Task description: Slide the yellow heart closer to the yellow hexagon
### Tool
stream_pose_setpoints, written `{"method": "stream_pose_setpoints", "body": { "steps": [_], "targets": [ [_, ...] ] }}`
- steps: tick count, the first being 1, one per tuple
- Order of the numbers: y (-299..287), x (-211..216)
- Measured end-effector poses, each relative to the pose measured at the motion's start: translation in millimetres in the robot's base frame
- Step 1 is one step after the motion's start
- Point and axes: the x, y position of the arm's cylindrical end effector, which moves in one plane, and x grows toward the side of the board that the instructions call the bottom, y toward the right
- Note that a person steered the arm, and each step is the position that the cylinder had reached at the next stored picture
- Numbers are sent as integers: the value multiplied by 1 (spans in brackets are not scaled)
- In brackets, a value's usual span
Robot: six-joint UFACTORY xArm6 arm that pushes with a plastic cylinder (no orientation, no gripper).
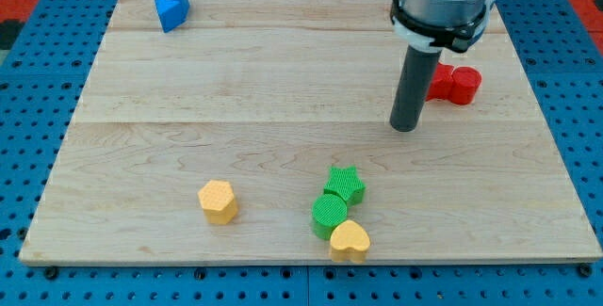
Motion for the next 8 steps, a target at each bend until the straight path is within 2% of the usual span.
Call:
{"method": "stream_pose_setpoints", "body": {
  "steps": [1,2,4,5,7,8],
  "targets": [
    [-2,0],
    [6,21],
    [13,103],
    [8,163],
    [-24,164],
    [-67,165]
  ]
}}
